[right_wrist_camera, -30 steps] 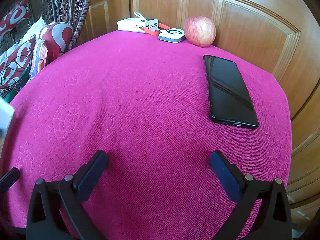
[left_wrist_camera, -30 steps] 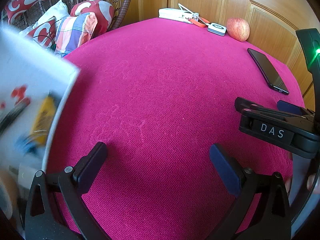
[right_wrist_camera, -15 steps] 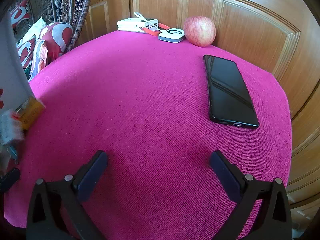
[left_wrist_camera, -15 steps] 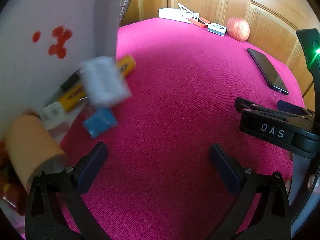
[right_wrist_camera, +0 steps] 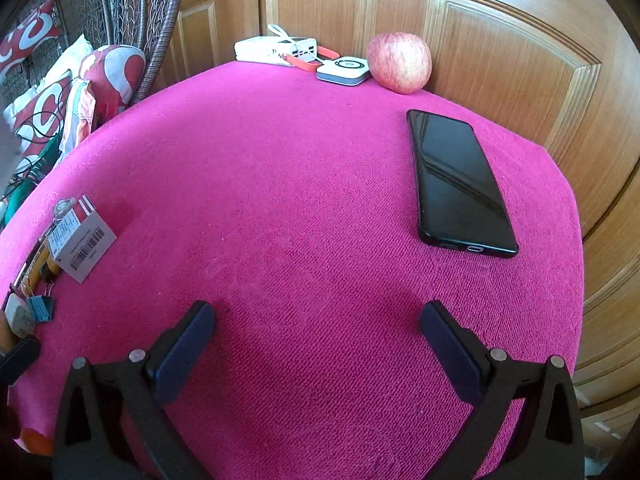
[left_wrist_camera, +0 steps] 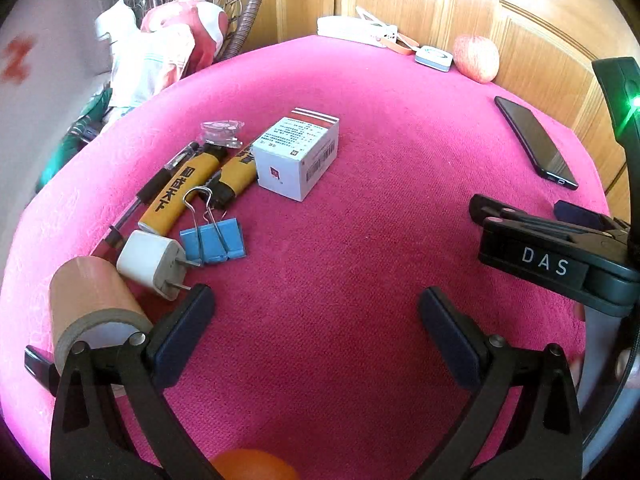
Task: Organize rigid objects
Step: 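Swing both tools over the scattered items toward the pill bottle and tangerine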
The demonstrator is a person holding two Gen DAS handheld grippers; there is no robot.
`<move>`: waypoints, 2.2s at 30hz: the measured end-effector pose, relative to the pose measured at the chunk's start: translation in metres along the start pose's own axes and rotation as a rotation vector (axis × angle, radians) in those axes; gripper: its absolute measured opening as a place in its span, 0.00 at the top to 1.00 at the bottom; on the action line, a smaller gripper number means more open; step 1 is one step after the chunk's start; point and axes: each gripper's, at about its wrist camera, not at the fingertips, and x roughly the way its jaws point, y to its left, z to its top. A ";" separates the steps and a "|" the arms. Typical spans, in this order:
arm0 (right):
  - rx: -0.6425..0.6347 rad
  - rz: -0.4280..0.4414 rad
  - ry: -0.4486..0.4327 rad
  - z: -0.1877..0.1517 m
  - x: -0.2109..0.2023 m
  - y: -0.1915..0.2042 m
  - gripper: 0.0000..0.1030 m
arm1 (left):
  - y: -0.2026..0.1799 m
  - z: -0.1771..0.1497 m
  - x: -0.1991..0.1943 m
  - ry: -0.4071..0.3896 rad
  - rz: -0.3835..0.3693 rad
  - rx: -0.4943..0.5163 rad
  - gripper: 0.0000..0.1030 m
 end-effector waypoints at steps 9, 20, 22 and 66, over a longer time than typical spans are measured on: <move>-0.001 0.000 0.000 0.000 0.000 -0.001 0.00 | 0.000 0.000 0.000 0.000 0.000 0.000 0.00; 0.001 0.000 0.000 0.001 0.000 -0.001 0.00 | 0.000 -0.001 0.000 -0.001 -0.001 -0.001 0.00; 0.001 0.000 0.000 0.000 0.001 -0.001 0.00 | 0.000 -0.001 0.000 -0.001 -0.001 0.000 0.00; -0.229 0.334 0.240 0.049 -0.026 -0.009 0.00 | 0.052 0.040 -0.190 -0.184 -0.122 -0.343 0.00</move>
